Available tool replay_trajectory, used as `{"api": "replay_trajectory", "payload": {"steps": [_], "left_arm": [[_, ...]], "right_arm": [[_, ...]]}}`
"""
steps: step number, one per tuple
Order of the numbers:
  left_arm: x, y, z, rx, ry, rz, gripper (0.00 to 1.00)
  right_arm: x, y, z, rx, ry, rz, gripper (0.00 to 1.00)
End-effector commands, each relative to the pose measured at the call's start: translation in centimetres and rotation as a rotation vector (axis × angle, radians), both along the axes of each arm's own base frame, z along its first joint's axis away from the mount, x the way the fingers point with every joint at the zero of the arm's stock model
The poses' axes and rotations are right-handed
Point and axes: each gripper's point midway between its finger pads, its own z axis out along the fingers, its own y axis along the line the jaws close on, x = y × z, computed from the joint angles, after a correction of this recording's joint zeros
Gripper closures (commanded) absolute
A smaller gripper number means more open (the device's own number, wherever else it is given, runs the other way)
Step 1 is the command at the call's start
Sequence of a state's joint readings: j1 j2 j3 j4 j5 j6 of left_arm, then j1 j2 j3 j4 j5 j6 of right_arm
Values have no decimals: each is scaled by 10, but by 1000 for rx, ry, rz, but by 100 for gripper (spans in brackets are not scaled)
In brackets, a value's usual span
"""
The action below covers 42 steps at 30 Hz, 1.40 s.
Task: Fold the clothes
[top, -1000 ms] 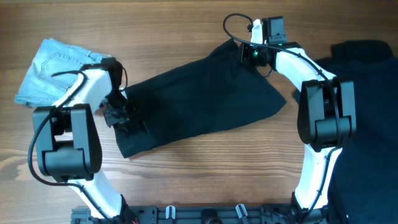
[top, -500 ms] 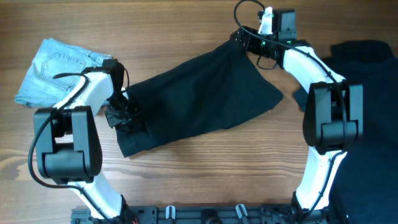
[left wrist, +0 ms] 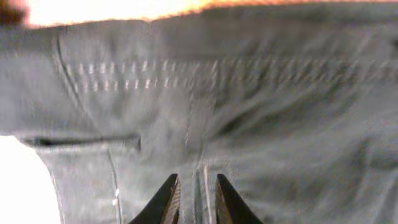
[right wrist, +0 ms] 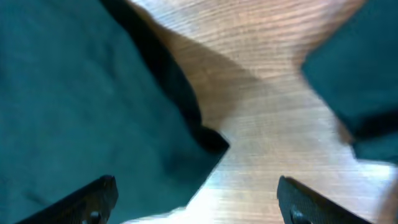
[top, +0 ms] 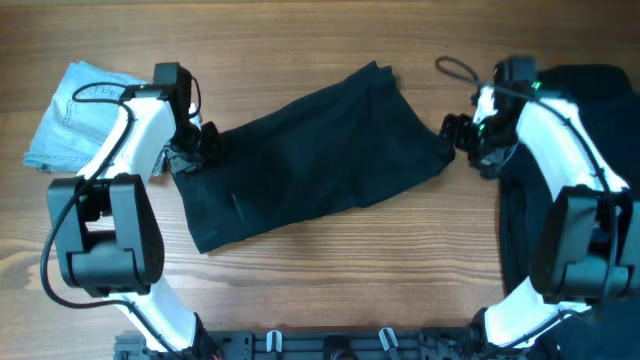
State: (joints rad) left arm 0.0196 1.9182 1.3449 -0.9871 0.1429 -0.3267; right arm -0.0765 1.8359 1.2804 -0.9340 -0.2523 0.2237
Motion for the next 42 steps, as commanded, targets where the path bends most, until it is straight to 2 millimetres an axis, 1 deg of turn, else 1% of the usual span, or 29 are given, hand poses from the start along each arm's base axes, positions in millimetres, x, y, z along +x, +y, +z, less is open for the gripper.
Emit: {"api": "replay_trajectory", "payload": {"steps": [1, 3, 4, 6, 7, 8, 9, 12, 13, 14, 15, 16, 17, 19, 21, 23, 24, 25, 27, 28, 29, 31, 33, 35, 37, 39, 40, 41, 42], "left_arm": [[25, 1, 13, 9, -114, -11, 81], [36, 1, 14, 9, -161, -12, 81], [41, 1, 15, 10, -182, -12, 81], [45, 1, 16, 14, -203, -38, 81], [47, 1, 15, 18, -208, -38, 81], [48, 1, 15, 17, -211, -38, 82], [49, 1, 13, 17, -213, -38, 81], [52, -4, 3, 17, -212, -101, 80], [53, -5, -3, 23, -209, -125, 80], [55, -1, -11, 56, -200, -130, 81], [55, 7, -15, 99, -192, -123, 82], [55, 19, -17, 164, -181, -108, 84], [54, 33, -18, 244, -172, -76, 85], [57, 52, -15, 337, -180, -50, 87], [60, 59, -14, 335, -192, -16, 87], [63, 59, -9, 327, -203, -17, 86], [64, 59, -3, 326, -201, -21, 85], [63, 54, 12, 299, -200, -26, 83], [61, 35, 32, 193, -215, -58, 82], [58, 18, 46, 96, -233, -69, 82], [54, 2, 57, 7, -245, -81, 82], [43, -19, 55, -73, -212, -111, 85], [33, -33, 36, -74, -179, -177, 85], [23, -46, 5, -78, -141, -226, 84], [24, -52, -23, -76, -148, -246, 83], [38, -32, -42, 33, -165, -223, 85], [46, -9, -51, 136, -170, -164, 85], [50, 7, -55, 189, -173, -104, 85], [53, 26, -57, 198, -176, -4, 86]], "right_arm": [[-9, 22, -28, 131, -6, -3, 14], [-5, 36, -32, 220, -56, 12, 18], [9, 44, -29, 273, -133, 29, 27], [22, 52, -22, 325, -201, 44, 36], [24, 54, -20, 344, -200, 20, 52], [24, 54, -21, 343, -198, 22, 59], [22, 54, -22, 343, -196, 23, 60], [18, 49, -34, 313, -191, -4, 50], [16, 46, -41, 297, -188, -31, 54], [17, 46, -43, 295, -202, -31, 64], [19, 46, -44, 294, -215, -28, 81], [21, 45, -44, 288, -226, -25, 92], [21, 43, -42, 286, -230, -27, 96], [17, 34, -38, 271, -200, -57, 96], [9, 22, -29, 228, -167, -87, 96], [-5, 14, -13, 170, -145, -101, 93], [-11, 14, -5, 164, -141, -103, 70], [-16, 11, 6, 145, -148, -111, 30], [-18, 0, 14, 86, -160, -146, 23], [-18, -9, 23, 59, -188, -165, 23], [-16, -13, 35, 70, -225, -191, 28], [-11, 0, 53, 145, -302, -105, 34], [-15, 6, 54, 177, -291, -92, 35], [-17, 10, 54, 182, -289, -65, 35], [-14, 24, 59, 222, -330, 27, 35], [-16, 28, 56, 206, -324, 50, 35], [-21, 25, 49, 182, -288, 22, 36], [-29, 14, 38, 119, -220, -68, 43], [-47, -7, 18, 1, -123, -188, 52]]}}
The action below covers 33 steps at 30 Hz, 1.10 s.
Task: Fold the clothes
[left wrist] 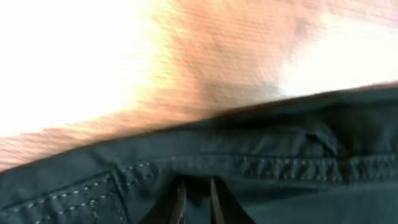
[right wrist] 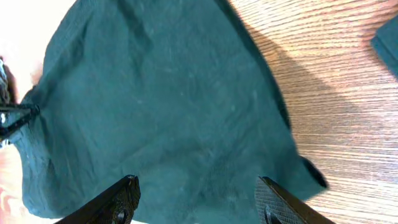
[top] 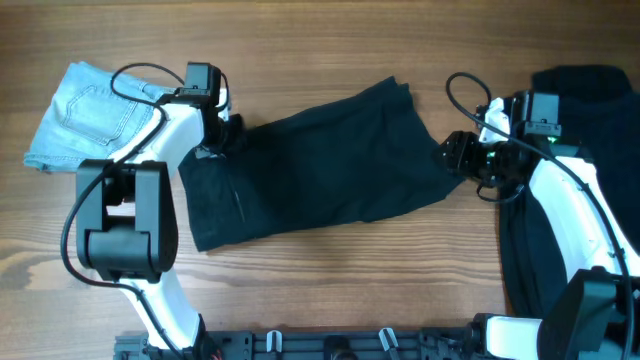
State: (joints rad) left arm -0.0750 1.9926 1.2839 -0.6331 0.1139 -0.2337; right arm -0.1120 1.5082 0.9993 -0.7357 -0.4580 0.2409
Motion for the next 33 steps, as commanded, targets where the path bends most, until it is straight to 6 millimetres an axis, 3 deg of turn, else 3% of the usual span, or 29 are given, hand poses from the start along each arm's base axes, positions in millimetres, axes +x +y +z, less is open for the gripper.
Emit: {"api": "replay_trajectory", "payload": {"steps": [1, 5, 8, 12, 14, 16, 17, 19, 22, 25, 27, 28, 29, 33], "left_arm": [[-2, 69, -24, 138, 40, 256, 86], [-2, 68, -23, 8, 53, 269, 86], [-2, 59, -23, 9, 52, 246, 85], [-2, 47, -23, 10, 51, 217, 85], [-3, 47, -24, 10, 56, 216, 85], [-5, 47, -24, 11, 67, 216, 85], [-6, 47, -24, 11, 69, 216, 85], [-6, 47, -24, 11, 71, 216, 85], [-6, 47, -24, 11, 71, 216, 84], [-6, 47, -24, 11, 71, 216, 84], [-8, 47, -24, 12, 77, 216, 83], [-9, 47, -25, 12, 83, 216, 83], [-11, 47, -25, 13, 89, 216, 83], [-11, 47, -25, 13, 90, 216, 83]], "right_arm": [[-32, -38, -35, -189, 194, -235, 55], [-50, -36, -60, -187, 252, -233, 63], [-26, -3, -56, -8, 148, -107, 53], [9, 24, -69, 119, 59, -48, 82], [16, 51, -80, 187, 54, 10, 88], [23, 76, -75, 267, -5, 97, 89], [29, 78, -71, 273, -37, 107, 85], [36, 77, -67, 270, -73, 109, 51], [38, 67, -75, 203, -62, 70, 39], [39, 65, -75, 193, -66, 64, 48], [41, 60, -78, 174, -57, 30, 40], [41, 66, -72, 199, -98, 99, 56], [40, 67, -68, 219, -119, 139, 59], [31, 82, -52, 365, -123, 203, 36]]}}
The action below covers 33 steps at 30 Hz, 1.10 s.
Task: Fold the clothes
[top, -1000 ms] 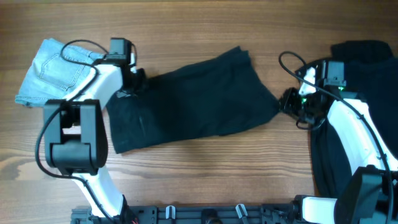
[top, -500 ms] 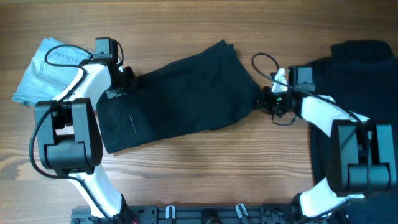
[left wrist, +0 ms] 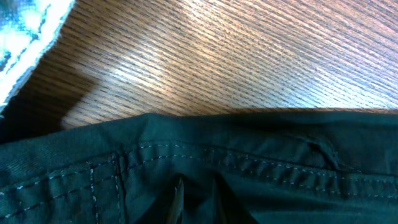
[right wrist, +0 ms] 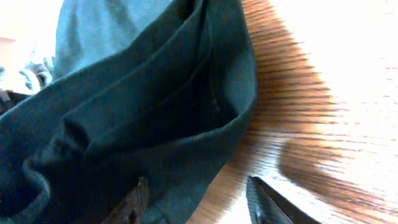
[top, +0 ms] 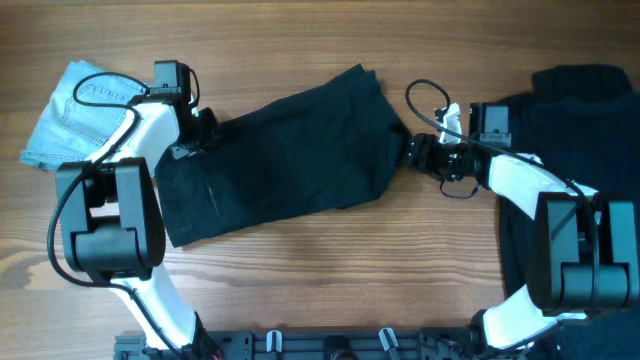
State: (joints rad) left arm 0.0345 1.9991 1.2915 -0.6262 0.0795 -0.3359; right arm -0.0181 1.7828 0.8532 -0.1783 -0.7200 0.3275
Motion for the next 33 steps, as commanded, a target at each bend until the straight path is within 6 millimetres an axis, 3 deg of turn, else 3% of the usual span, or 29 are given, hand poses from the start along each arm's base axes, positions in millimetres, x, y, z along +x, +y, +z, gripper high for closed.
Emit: {"api": "replay_trajectory", "payload": {"steps": [1, 3, 5, 8, 12, 13, 14, 15, 18, 20, 21, 23, 27, 30, 32, 33], "left_arm": [[-17, -4, -24, -7, 87, 0, 83], [-17, -4, -24, -7, 88, 0, 83], [-17, -4, -24, -7, 88, 0, 82], [-17, -4, -24, -7, 88, 1, 82], [-17, -4, -24, -7, 88, 0, 82], [-17, -4, -24, -7, 88, 0, 82], [-17, -4, -24, -7, 88, 0, 82], [-17, -4, -24, -7, 88, 0, 82], [-17, -4, -24, -7, 88, 0, 82], [-17, -4, -24, -7, 88, 0, 82], [-18, -4, -24, -7, 92, 0, 80], [-22, -4, -24, -5, 107, -9, 78], [-22, 4, -24, 51, 108, -42, 73], [-19, 9, -23, 70, 98, -34, 73], [-13, 9, -17, 68, 83, -34, 72], [-8, 7, -12, 53, 74, -37, 71]], "right_arm": [[-10, 16, 12, 109, 6, 78, 32], [-21, 17, 8, 121, 62, 80, 23], [-24, 9, -2, 80, 152, -1, 23], [-13, -17, -21, -72, 175, -137, 41], [11, -20, -12, -89, 53, -140, 44], [12, -16, -9, -72, 39, -129, 48], [13, -12, -7, -58, 30, -115, 61], [12, -9, -7, -59, 30, -109, 67], [11, -7, -8, -65, 23, -94, 69], [11, -11, -10, -83, 31, -108, 92], [9, -15, -14, -97, 64, -139, 96], [2, -29, -13, -135, 120, -200, 96], [-12, -72, 15, -329, 149, -284, 96], [-35, -91, 11, -448, 231, -322, 96], [-37, -94, 9, -470, 239, -320, 96], [-37, -94, 10, -470, 236, -318, 85]]}}
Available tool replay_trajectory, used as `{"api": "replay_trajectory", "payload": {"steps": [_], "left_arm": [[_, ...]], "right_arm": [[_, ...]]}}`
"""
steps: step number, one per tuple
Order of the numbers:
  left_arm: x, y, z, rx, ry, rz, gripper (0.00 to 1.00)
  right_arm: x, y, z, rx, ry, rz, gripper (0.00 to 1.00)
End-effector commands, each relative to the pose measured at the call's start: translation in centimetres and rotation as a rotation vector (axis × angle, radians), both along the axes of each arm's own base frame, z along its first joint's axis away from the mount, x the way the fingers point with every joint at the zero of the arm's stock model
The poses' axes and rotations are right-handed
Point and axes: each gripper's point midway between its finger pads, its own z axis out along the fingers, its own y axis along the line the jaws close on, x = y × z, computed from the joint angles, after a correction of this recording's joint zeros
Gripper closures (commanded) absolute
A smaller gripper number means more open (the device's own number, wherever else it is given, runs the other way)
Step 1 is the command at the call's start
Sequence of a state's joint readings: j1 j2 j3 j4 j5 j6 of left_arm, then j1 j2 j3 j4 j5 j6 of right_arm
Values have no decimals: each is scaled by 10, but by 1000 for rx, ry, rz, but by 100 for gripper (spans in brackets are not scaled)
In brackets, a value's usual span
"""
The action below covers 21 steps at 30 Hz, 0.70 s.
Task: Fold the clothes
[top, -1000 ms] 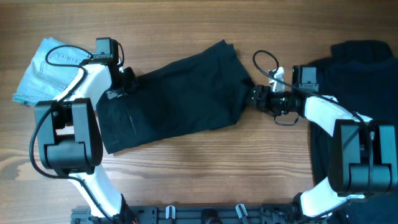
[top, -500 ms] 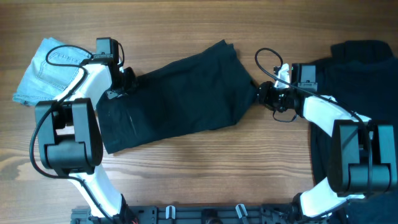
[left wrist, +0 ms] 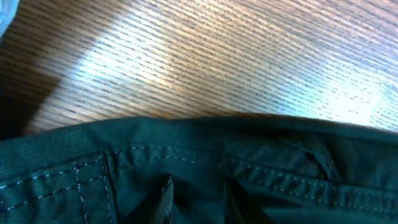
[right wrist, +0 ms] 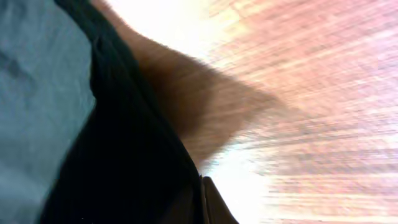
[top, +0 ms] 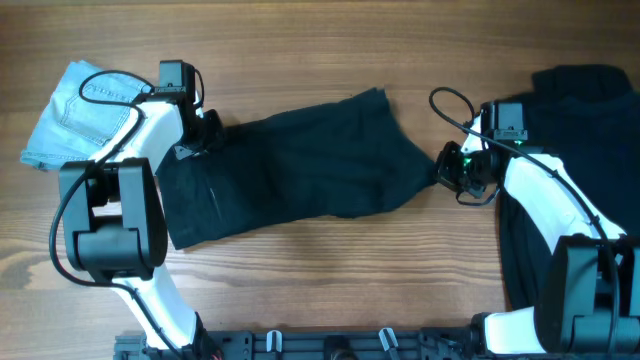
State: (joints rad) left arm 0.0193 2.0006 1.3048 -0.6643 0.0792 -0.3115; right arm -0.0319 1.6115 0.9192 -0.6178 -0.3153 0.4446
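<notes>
Black shorts (top: 300, 175) lie spread slantwise across the middle of the wooden table (top: 320, 50). My left gripper (top: 212, 133) sits at their upper left corner. In the left wrist view the stitched waistband (left wrist: 280, 177) is bunched between the fingers, and the left gripper (left wrist: 196, 190) is shut on it. My right gripper (top: 447, 170) is at the shorts' right end. In the right wrist view it (right wrist: 202, 186) is shut on the dark hem (right wrist: 124, 155), with only one finger showing.
Folded light-blue jeans (top: 80, 110) lie at the far left, just beside the left arm. A dark pile of clothes (top: 590, 150) covers the right edge of the table, under the right arm. A black cable (top: 450, 100) loops above the right wrist.
My right gripper was open around the shorts' right hem; now it is shut on it and stands further right and slightly lower. The shorts reach further right. The left gripper has barely moved.
My left gripper held the shorts' left end while the right hung open by the right end. Then the left gripper was at the upper left corner. Then the shorts lay further left, the open right gripper at the hem. Now both hold them, stretched rightward.
</notes>
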Motion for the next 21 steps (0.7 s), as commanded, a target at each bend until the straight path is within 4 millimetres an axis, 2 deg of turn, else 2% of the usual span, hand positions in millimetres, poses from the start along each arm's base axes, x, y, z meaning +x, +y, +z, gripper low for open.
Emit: {"api": "replay_trajectory", "payload": {"steps": [1, 2, 4, 5, 6, 8, 9, 10, 12, 13, 14, 15, 17, 18, 21], "left_arm": [[1, 8, -5, 20, 40, -4, 70], [6, 5, 5, 0, 30, -8, 66], [15, 3, 27, -10, 4, -11, 59], [17, 3, 38, -9, -7, -12, 57], [18, 3, 48, -9, -18, -12, 54], [12, 2, 65, -14, -12, -12, 52], [0, -3, 70, -39, 22, -16, 52], [-15, -8, 70, -69, 83, -20, 53], [-41, -13, 65, -96, 188, -11, 56], [-54, -13, 63, -99, 241, -6, 57], [-75, -15, 59, -110, 321, 6, 59], [-86, -16, 55, -116, 366, 26, 59], [-112, -18, 40, -123, 457, 81, 59], [-130, -19, 27, -122, 509, 112, 60], [-156, -19, 1, -116, 565, 164, 59]], "right_arm": [[5, -31, 1, -148, -20, -35, 48], [5, -35, 1, -152, -16, -47, 40], [9, -38, 10, -122, -28, -61, 35], [14, -37, 23, -95, -59, -39, 35], [20, -29, 39, -57, -117, 38, 37], [27, 4, 78, 67, -272, 249, 40], [25, 19, 88, 114, -309, 305, 48], [22, 30, 90, 121, -315, 347, 59], [17, 47, 76, 100, -295, 428, 71], [12, 52, 62, 77, -250, 446, 75], [4, 56, 37, 38, -174, 468, 76], [0, 55, 18, 9, -109, 457, 77], [-6, 37, -21, -66, 47, 332, 81], [-9, 30, -38, -75, 116, 272, 81], [-19, 15, -63, -116, 236, 142, 82]]}}
